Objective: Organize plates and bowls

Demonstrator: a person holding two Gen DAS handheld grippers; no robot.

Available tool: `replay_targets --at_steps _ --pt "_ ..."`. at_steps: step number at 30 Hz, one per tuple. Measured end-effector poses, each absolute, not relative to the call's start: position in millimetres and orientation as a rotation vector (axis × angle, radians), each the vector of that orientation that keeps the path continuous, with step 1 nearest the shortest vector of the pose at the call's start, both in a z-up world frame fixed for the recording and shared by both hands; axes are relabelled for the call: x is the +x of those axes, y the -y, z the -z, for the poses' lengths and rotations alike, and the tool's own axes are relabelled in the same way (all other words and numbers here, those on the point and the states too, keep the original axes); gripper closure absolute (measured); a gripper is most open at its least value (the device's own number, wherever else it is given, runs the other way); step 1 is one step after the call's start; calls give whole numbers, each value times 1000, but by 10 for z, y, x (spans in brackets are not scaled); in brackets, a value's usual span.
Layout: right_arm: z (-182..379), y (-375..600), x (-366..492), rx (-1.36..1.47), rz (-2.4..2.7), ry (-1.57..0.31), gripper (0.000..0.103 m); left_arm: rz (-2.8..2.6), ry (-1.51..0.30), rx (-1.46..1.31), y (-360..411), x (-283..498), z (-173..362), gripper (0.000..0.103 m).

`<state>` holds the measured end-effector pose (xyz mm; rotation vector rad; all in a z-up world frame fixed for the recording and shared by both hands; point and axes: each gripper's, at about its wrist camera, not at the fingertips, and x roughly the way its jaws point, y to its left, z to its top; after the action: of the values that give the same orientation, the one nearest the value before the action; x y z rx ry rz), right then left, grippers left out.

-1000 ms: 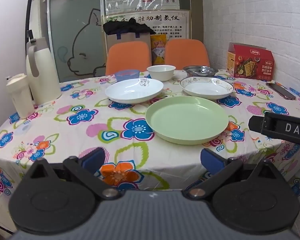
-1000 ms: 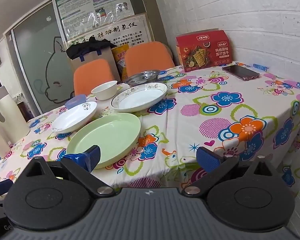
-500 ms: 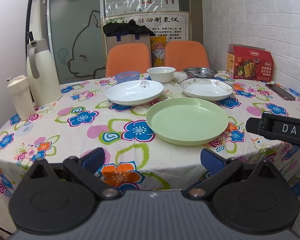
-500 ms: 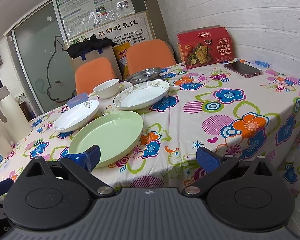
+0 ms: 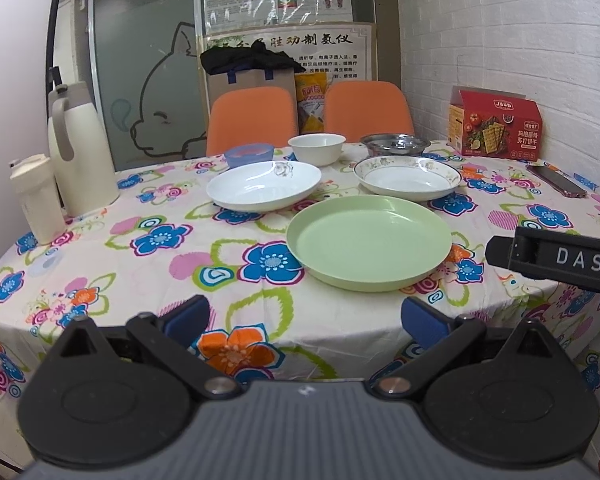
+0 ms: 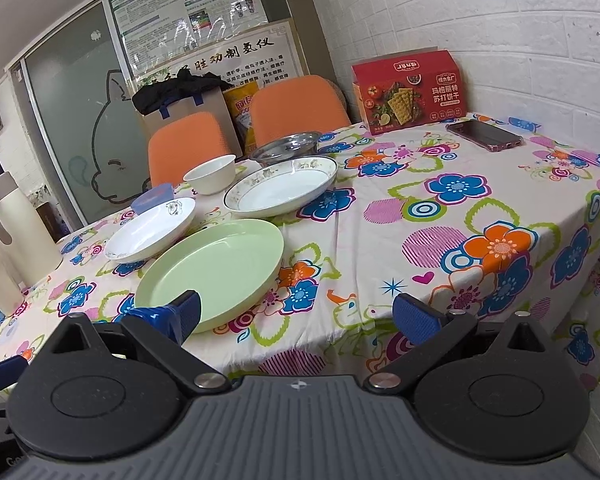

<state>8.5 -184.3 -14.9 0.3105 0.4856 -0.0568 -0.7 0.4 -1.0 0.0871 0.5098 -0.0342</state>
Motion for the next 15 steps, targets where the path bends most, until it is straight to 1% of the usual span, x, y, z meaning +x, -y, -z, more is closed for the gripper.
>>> replay_targets --at_steps 15 --pt "166 1845 96 318 51 -497 13 37 -512 84 -24 -12 19 2"
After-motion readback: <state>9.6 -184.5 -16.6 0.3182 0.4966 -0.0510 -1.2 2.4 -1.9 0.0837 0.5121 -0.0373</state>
